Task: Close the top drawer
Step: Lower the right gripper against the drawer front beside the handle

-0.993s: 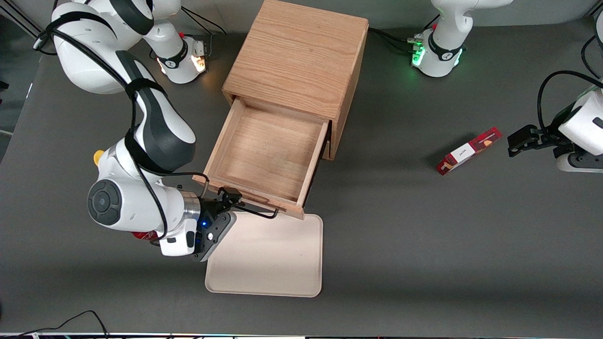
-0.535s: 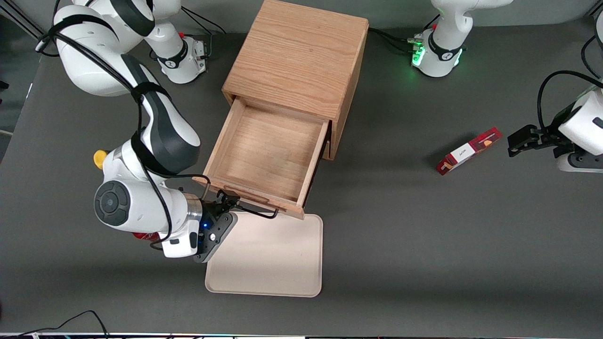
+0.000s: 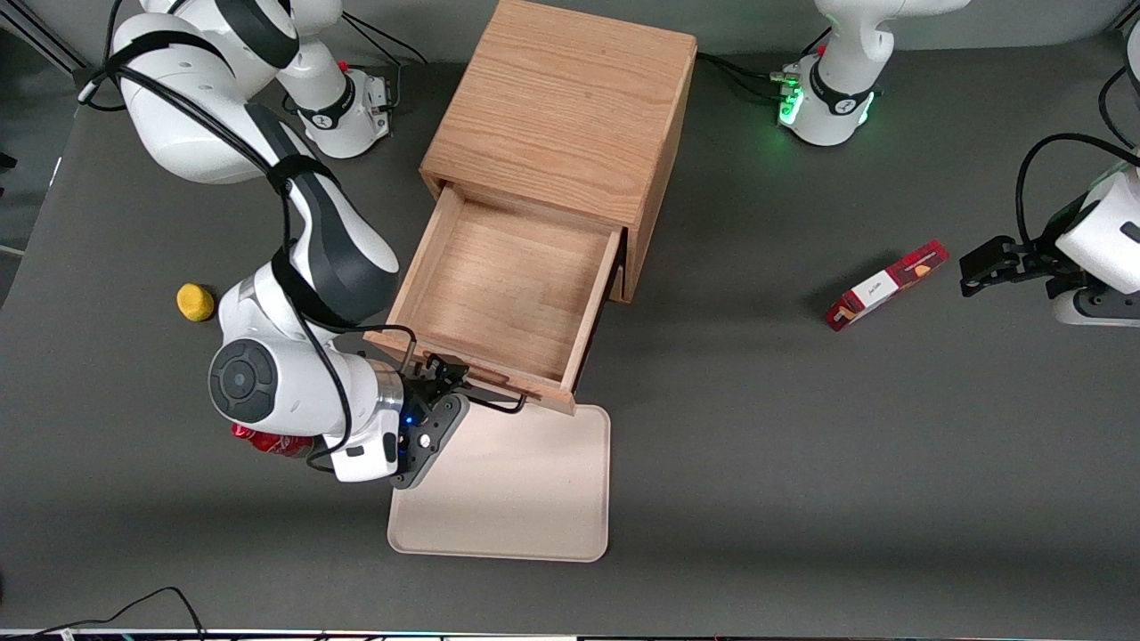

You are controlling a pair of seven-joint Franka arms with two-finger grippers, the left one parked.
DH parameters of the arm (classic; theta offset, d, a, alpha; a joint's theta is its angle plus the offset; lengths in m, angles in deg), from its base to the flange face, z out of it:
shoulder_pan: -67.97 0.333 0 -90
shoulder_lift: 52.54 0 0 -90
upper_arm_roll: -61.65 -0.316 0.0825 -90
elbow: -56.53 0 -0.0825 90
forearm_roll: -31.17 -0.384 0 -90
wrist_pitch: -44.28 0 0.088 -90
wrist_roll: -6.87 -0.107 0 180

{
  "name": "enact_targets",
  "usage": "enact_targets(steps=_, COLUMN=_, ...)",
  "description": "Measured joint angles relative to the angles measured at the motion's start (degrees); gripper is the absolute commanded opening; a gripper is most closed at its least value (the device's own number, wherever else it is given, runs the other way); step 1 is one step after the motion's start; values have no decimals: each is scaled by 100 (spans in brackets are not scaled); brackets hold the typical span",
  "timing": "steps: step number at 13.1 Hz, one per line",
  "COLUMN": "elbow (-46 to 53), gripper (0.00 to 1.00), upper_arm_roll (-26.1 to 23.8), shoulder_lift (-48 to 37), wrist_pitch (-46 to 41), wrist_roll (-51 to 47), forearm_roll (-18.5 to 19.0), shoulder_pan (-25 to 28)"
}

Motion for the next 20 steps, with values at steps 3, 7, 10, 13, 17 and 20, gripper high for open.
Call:
enact_targets(steps=3, elbow=-108, gripper=100, upper_arm_roll=-4, shoulder_lift=7, wrist_pitch=70, wrist_roll=1, forearm_roll=108, shoulder_pan=-1)
enact_targets(steps=7, elbow=-154, gripper=100, upper_arm_roll=-4, shoulder_lift=11, wrist_pitch=128, wrist_roll=54, forearm_roll=217, shoulder_pan=-5)
enact_targets(steps=10, elbow=-219, gripper=100, upper_arm_roll=-6, shoulder_lift=12, wrist_pitch=129, wrist_roll=55, forearm_roll=319, shoulder_pan=-1)
enact_targets(steps=13, elbow=-276, gripper=100, upper_arm_roll=-19, shoulder_lift=12, wrist_pitch=134, wrist_roll=55, forearm_roll=362, shoulder_pan=6)
enact_targets(steps=17, elbow=-349, gripper=100, upper_arm_roll=-35, shoulder_lift=11, wrist_pitch=158, wrist_roll=55, forearm_roll=441, shoulder_pan=16)
enact_targets(steps=20, elbow=-432, gripper=100, upper_arm_roll=-50, shoulder_lift=-36, wrist_pitch=158, wrist_roll=53, forearm_roll=448, shoulder_pan=78)
